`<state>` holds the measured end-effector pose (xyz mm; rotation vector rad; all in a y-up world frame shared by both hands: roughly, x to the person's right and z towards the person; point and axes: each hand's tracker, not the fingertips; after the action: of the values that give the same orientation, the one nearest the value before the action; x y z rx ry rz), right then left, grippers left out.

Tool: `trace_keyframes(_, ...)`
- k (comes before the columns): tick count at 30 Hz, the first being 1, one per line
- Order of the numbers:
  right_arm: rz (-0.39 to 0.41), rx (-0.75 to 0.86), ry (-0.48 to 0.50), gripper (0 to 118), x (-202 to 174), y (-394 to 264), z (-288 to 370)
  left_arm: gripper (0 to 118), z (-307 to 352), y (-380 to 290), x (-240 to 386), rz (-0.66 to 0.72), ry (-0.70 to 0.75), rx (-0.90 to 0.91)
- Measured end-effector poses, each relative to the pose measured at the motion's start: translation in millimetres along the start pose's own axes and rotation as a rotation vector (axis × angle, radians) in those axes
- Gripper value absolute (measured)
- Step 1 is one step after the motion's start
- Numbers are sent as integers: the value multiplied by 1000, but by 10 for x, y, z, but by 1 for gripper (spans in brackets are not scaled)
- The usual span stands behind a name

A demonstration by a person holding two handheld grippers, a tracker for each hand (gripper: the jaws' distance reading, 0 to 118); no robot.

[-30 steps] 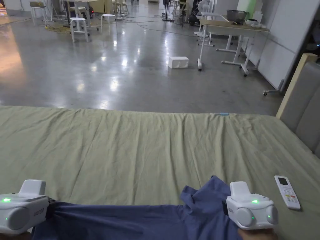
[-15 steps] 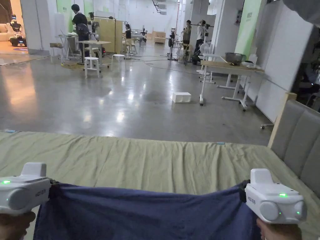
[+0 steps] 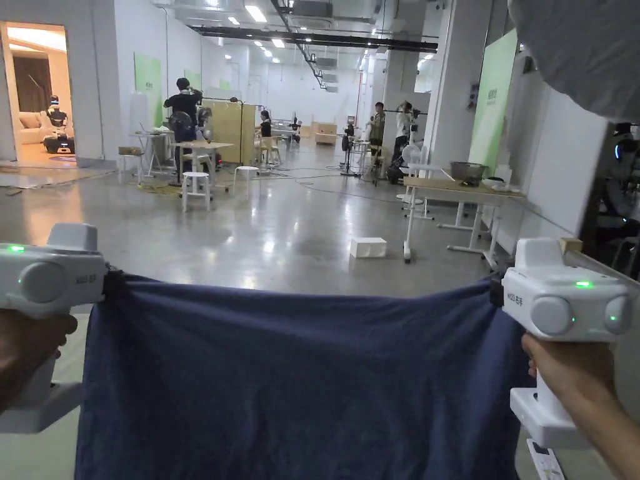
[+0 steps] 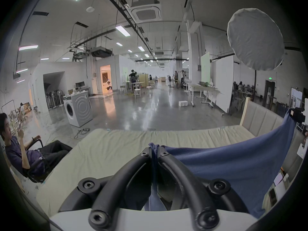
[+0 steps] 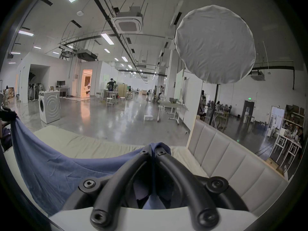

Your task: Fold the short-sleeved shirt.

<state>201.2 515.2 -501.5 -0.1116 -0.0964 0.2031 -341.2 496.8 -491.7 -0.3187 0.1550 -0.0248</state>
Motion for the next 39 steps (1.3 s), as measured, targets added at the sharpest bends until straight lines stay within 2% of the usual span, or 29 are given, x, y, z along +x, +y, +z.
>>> trace_keyframes(4, 10, 29, -15, 2, -6, 362, -208, 5, 10, 384, 84, -26, 24, 27)
trace_keyframes(7, 4, 56, -38, 2, -29, 605, -352, 5, -259, 680, -93, 7, 25, 40)
trace_keyframes(14, 9, 111, -69, 2, -103, 1114, -708, 5, -511, 1259, -13, -9, 52, 110)
trace_keyframes(22, -2, 184, -102, 2, -155, 1446, -1083, 5, -934, 1714, 43, -2, 80, 169)
trace_keyframes(28, 14, 207, -92, 2, -171, 1302, -1233, 5, -656, 1532, 259, -9, 97, 172)
trace_keyframes(29, 17, 202, -90, 2, -181, 1239, -1237, 5, -942, 1534, 190, -15, 98, 164)
trace_keyframes(32, 32, 173, -86, 2, -203, 1024, -1220, 5, -1109, 1323, 120, -27, 84, 137)
trace_keyframes(37, 62, 105, -81, 2, -232, 577, -1007, 5, -871, 813, 237, -14, 60, 99)
trace_keyframes(39, 66, 87, -69, 2, -227, 386, -880, 5, -884, 1028, 264, -11, 41, 76)
